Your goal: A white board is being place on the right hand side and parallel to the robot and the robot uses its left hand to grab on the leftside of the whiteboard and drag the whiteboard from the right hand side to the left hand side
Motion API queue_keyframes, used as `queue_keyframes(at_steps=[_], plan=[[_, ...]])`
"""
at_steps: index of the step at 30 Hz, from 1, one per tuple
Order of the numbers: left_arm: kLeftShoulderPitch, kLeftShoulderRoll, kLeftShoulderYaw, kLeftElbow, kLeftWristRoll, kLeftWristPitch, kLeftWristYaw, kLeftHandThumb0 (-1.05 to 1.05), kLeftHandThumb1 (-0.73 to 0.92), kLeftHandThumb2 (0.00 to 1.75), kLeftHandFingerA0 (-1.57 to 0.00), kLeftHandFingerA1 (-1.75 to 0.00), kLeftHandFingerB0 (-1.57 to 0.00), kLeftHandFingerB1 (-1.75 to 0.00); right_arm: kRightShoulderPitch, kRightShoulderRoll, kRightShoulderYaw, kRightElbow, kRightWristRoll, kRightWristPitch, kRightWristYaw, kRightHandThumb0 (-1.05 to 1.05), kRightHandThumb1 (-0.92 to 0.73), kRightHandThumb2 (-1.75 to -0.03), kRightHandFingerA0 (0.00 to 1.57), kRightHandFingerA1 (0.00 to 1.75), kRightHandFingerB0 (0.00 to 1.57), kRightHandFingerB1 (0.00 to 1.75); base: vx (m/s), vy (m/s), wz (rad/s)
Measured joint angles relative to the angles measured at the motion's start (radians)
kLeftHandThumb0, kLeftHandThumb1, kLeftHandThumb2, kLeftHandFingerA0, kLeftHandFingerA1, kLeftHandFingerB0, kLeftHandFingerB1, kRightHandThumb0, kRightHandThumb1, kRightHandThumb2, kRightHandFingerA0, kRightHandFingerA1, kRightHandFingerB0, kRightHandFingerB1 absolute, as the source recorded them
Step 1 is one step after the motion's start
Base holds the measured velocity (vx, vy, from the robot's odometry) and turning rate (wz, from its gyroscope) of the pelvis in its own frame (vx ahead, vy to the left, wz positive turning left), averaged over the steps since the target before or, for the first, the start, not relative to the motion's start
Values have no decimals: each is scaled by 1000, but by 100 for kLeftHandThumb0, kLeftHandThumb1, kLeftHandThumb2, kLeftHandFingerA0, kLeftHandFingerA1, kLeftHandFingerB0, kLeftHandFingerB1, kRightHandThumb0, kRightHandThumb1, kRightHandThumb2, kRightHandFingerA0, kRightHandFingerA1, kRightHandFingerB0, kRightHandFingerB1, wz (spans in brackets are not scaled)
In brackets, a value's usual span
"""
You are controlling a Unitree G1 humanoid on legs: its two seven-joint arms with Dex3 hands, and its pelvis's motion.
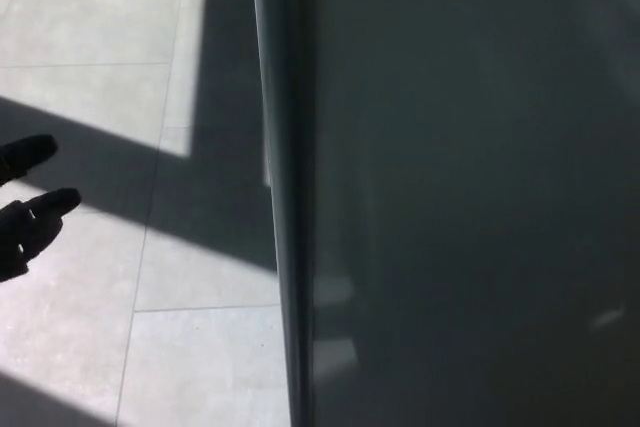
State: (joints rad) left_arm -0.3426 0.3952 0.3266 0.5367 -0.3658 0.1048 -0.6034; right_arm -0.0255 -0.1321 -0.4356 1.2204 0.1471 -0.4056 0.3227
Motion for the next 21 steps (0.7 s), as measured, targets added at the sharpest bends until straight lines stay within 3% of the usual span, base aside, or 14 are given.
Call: queue_keyframes(at_steps=[2, 3, 7, 8, 10, 11, 13, 14, 15, 17, 19, 20, 21], plan=[[-38, 0, -29, 3, 2, 16, -3, 6, 78, 63, -32, -39, -43, -34, -4, 0, 1, 3, 2, -3, 2, -29, -92, -71, 72, 54, 33, 32, 0, 0, 0], [-41, 0, -33, 3, 2, 17, -3, 1, 52, 93, -22, -52, -24, -50, -4, 0, 2, 3, 2, -4, 2, -29, -92, -73, 70, 54, 31, 32, 0, 0, 0], [-90, -6, -131, 1, 26, 39, -7, -9, 45, 88, -22, -52, -16, -47, 3, 0, 13, 9, 1, -11, -1, -28, -92, -73, 69, 55, 31, 32, 0, 0, 0], [-107, -7, -153, 6, 35, 38, -8, -18, 58, 60, -30, -37, -26, -31, 1, 0, 15, 10, 2, -12, -1, -29, -92, -73, 69, 54, 32, 33, 0, 0, 0], [-134, -13, -189, 20, 49, 31, -14, -23, 52, 58, -25, -37, -24, -30, -1, 0, 15, 12, 5, -14, 3, -30, -92, -72, 71, 55, 32, 33, 0, 0, 0], [-141, -19, -207, 23, 54, 28, -19, -20, 36, 86, -3, -49, 0, -46, 2, 0, 15, 12, 7, -16, 4, -29, -92, -73, 73, 55, 30, 33, 0, 0, 0], [-167, -29, -239, 50, 66, 28, -28, -19, 31, 83, -3, -50, 0, -46, 6, 0, 16, 14, 8, -17, 5, -28, -92, -75, 71, 55, 29, 33, 0, 0, 0], [-201, -39, -268, 83, 76, 30, -36, -28, 39, 53, -9, -30, -13, -27, 5, 0, 18, 14, 9, -17, 5, -27, -92, -74, 70, 56, 30, 33, 0, 0, 0], [-228, -46, -283, 106, 82, 32, -43, -37, 32, 58, -7, -34, -9, -27, 2, 0, 19, 14, 10, -17, 5, -27, -92, -74, 71, 56, 30, 33, 0, 0, 0], [-269, -52, -308, 134, 91, 33, -53, -45, 33, 60, -9, -38, -5, -27, -5, 0, 19, 14, 15, -17, 6, -27, -92, -74, 71, 55, 30, 33, 0, 0, 0], [-284, -58, -335, 133, 105, 32, -56, -38, 31, 69, -4, -41, -4, -29, -8, 0, 20, 15, 17, -17, 6, -29, -92, -72, 75, 55, 33, 33, 0, 0, 0], [-289, -65, -352, 131, 114, 32, -56, -46, 31, 57, -9, -33, -7, -20, -8, 0, 22, 17, 17, -17, 5, -29, -92, -73, 75, 55, 32, 33, 0, 0, 0], [-291, -75, -363, 132, 119, 33, -56, -38, 29, 71, -1, -40, 0, -29, -9, 0, 27, 17, 16, -18, 2, -29, -92, -73, 74, 55, 32, 33, 0, 0, 0]])
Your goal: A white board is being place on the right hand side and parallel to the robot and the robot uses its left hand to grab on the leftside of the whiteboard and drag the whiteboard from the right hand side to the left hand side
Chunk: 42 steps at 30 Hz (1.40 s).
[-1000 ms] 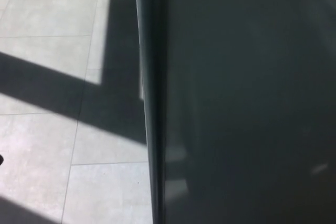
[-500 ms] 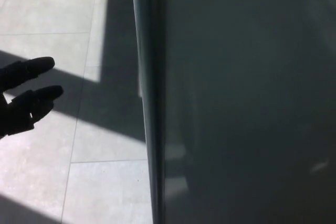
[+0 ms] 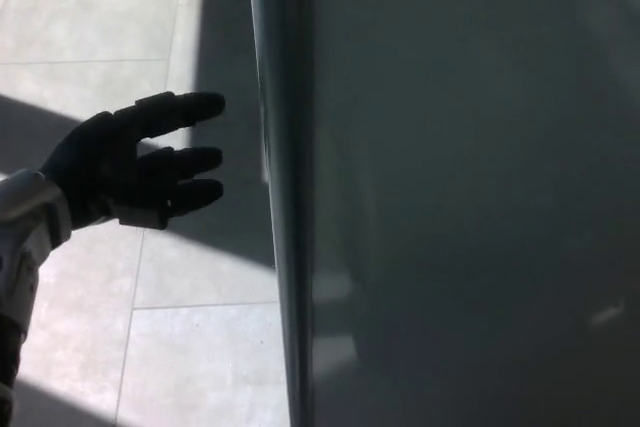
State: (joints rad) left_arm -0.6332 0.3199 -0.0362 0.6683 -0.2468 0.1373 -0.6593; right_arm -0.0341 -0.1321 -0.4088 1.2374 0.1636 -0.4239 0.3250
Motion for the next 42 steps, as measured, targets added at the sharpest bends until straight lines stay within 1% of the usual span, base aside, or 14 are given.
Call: queue_keyframes(at_steps=[4, 5, 6, 14, 24, 26, 27, 28, 30, 31, 38, 39, 41, 42], plan=[[-6, -21, -35, -4, 16, 9, -2, -27, 9, 73, 0, -48, 0, -48, -12, 0, 14, 2, -1, -3, -11, -27, -92, -73, 75, 56, 32, 33, 0, 0, 0], [-8, -22, -40, -8, 20, 11, -1, -50, 35, 52, -13, -30, -8, -25, -16, 1, 16, 2, -1, -3, -13, -27, -92, -74, 74, 56, 32, 33, 0, 0, 0], [-10, -22, -48, -14, 28, 13, 0, -37, 27, 71, -1, -41, -1, -34, -20, 1, 17, 3, -1, -3, -15, -27, -92, -74, 74, 55, 32, 33, 0, 0, 0], [9, -75, -69, -74, 44, 44, 8, -54, 33, 58, -8, -33, -8, -22, -4, 4, 38, 7, -2, -10, -24, -27, -92, -74, 74, 56, 32, 33, -5, -2, 1], [8, -79, -86, -77, 74, 44, 4, -41, 26, 73, -1, -42, 0, -33, -9, 5, 44, 8, -1, -17, -34, -28, -92, -72, 75, 55, 33, 33, 0, 0, 0], [9, -79, -86, -86, 76, 44, 2, -43, 29, 73, -4, -42, 0, -30, -9, 6, 46, 8, -1, -19, -35, -29, -92, -71, 76, 56, 34, 32, 0, 0, 0], [12, -78, -89, -110, 77, 49, -4, -53, 38, 52, -14, -31, -4, -23, -8, 6, 46, 9, 0, -19, -35, -28, -92, -72, 76, 56, 33, 33, 0, 0, 0], [14, -78, -94, -130, 77, 52, -8, -27, 11, 75, 0, -47, 0, -48, -7, 8, 46, 10, 0, -19, -36, -28, -92, -72, 75, 56, 34, 33, 0, 0, 0], [17, -86, -104, -168, 77, 64, -12, -26, 13, 75, 0, -47, 0, -48, -6, 11, 48, 10, -1, -20, -39, -28, -92, -72, 74, 56, 33, 33, 0, 0, 0], [18, -93, -109, -188, 77, 74, -12, -47, 34, 64, -12, -37, -6, -22, -6, 11, 48, 10, 0, -21, -40, -28, -92, -72, 75, 57, 34, 33, 0, 0, 0], [1, -166, -153, -202, 84, 114, -9, -50, 34, 65, -11, -39, -6, -21, -6, 13, 45, 10, 2, -22, -40, -28, -92, -71, 76, 56, 33, 32, 0, 0, 0], [-6, -186, -157, -199, 85, 122, -5, -27, 18, 78, 0, -48, 0, -49, -7, 15, 45, 10, 2, -22, -39, -28, -92, -72, 75, 56, 32, 33, 0, 0, 0], [-19, -208, -160, -184, 88, 128, 3, -27, 18, 78, 0, -48, 0, -49, -6, 15, 45, 10, 2, -24, -40, -28, -92, -72, 76, 56, 32, 33, 0, 0, 0], [-25, -217, -160, -177, 88, 131, 8, -50, 36, 61, -11, -38, -6, -19, -6, 15, 45, 10, 2, -25, -40, -28, -92, -72, 77, 56, 33, 33, 0, 0, 0]])
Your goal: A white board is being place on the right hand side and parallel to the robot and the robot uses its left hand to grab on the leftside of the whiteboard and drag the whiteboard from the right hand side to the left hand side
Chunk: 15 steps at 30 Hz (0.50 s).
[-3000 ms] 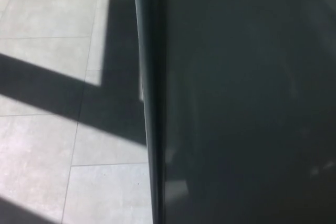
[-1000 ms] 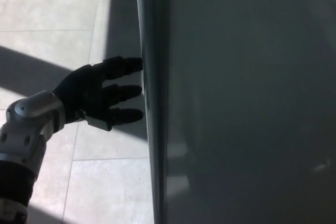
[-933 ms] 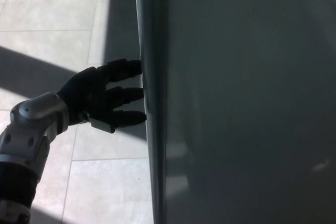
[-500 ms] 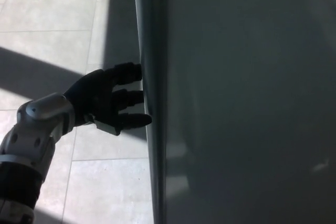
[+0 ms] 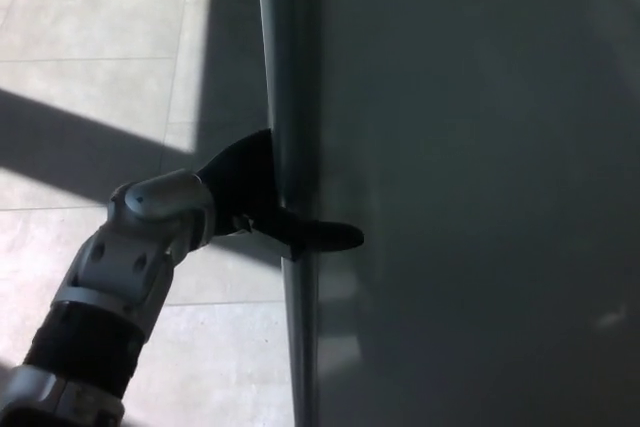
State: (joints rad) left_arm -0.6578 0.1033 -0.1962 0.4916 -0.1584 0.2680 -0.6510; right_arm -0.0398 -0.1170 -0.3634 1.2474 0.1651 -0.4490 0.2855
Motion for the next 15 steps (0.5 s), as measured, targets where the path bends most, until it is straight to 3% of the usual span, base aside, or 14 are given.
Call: queue_keyframes(at_steps=[3, 4, 5, 6, 7, 8, 9, 10, 11, 12, 15], plan=[[-26, -31, -4, 44, 6, 1, 11, -49, 33, 68, -7, -42, -3, -20, -2, 0, 1, 0, 0, -2, 0, -28, -92, -73, 76, 56, 32, 33, 0, 0, 0], [-32, -34, -5, 51, 8, 1, 12, -47, 42, 53, -14, -33, -6, -20, -2, 0, 1, 0, 0, -2, 0, -28, -92, -72, 76, 56, 33, 33, 0, 0, 0], [-40, -40, -8, 62, 14, 1, 17, -27, 32, 86, -3, -47, 0, -48, -2, 0, 1, 0, 0, -3, 0, -28, -92, -71, 76, 56, 34, 33, 0, 0, 0], [-45, -44, -9, 67, 18, 1, 22, -27, 32, 86, -3, -47, 0, -48, -3, 0, 1, 0, 0, -3, 0, -28, -92, -71, 76, 56, 34, 33, 0, 0, 0], [-47, -50, -8, 70, 21, 1, 29, -49, 45, 67, -44, -50, -8, -33, -3, 0, 0, 0, 0, -3, 0, -29, -92, -71, 75, 56, 34, 33, 0, 0, 0], [-49, -67, -4, 76, 26, 1, 49, -25, 48, 91, -68, -67, -9, -45, -4, 1, -1, 0, 1, -3, 0, -29, -92, -72, 76, 56, 34, 33, 0, 0, 0], [-49, -73, -1, 78, 27, 0, 57, -25, 48, 91, -68, -67, -9, -45, -5, 2, -1, 0, 1, -3, 0, -29, -92, -72, 76, 56, 34, 33, 0, 0, 0], [-49, -92, 3, 83, 35, -9, 84, -24, 76, 62, -83, -50, -27, -30, -7, 3, -1, 0, 0, -3, 0, -28, -92, -72, 76, 57, 34, 33, 0, 0, 0], [-49, -105, 6, 89, 39, -18, 104, -19, 87, 66, -104, -58, -51, -37, -9, 4, 0, 0, 0, -3, -1, -29, -92, -72, 75, 56, 34, 33, 0, 0, 0], [-47, -122, 12, 97, 43, -35, 125, -19, 87, 66, -104, -58, -51, -37, -10, 5, 0, 0, 0, -3, -2, -29, -92, -72, 75, 56, 34, 33, 0, 0, 0], [-34, -160, 20, 105, 55, -83, 176, -14, 87, 63, -106, -69, -79, -50, -12, 5, 3, 0, -1, -3, -6, -29, -92, -72, 75, 56, 35, 33, 0, 0, 0]])
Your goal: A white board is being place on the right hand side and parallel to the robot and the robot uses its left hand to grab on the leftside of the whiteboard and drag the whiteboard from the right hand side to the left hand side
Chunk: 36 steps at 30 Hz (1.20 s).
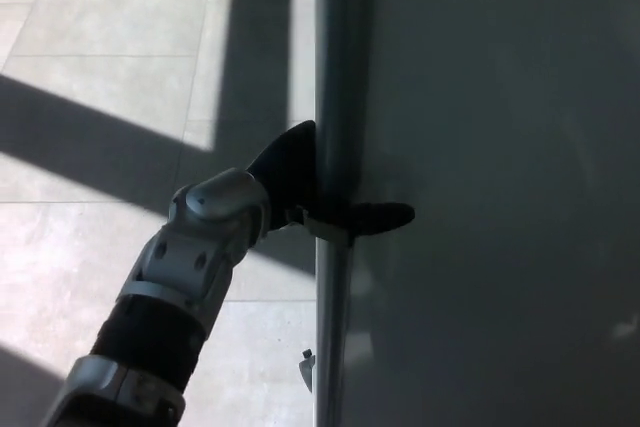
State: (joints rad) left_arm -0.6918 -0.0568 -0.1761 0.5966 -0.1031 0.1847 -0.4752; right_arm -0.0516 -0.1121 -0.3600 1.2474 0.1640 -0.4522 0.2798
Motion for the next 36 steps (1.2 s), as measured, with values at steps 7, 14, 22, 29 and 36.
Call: queue_keyframes(at_steps=[7, 14, 22, 29, 36], plan=[[34, -57, 9, 3, 25, -97, 99, -8, 81, 71, -97, -115, -88, -95, -6, 0, 1, 0, 0, 0, -3, -28, -92, -73, 75, 56, 35, 33, 0, 0, 0], [56, -71, 38, -13, 32, -128, 164, -22, 82, 66, -95, -137, -77, -112, -13, 0, 8, 0, -1, 0, -7, -29, -92, -71, 78, 57, 36, 33, 0, 0, -3], [79, -42, 43, -30, 47, -172, 181, -21, 81, 65, -100, -132, -80, -110, -36, 0, 7, 0, 0, 0, -8, -29, -92, -71, 78, 56, 37, 33, 0, 0, 0], [59, 28, 104, 7, 29, -179, 141, -30, 78, 65, -101, -132, -83, -106, -39, -1, 12, 0, -1, 0, -10, -28, -92, -72, 76, 56, 36, 33, 0, 0, 0], [-34, 160, 138, 134, 1, -177, 22, -31, 77, 65, -96, -147, -81, -130, -40, -3, 30, 0, -6, 0, -18, -28, -92, -70, 79, 55, 37, 32, 0, 0, 0]])
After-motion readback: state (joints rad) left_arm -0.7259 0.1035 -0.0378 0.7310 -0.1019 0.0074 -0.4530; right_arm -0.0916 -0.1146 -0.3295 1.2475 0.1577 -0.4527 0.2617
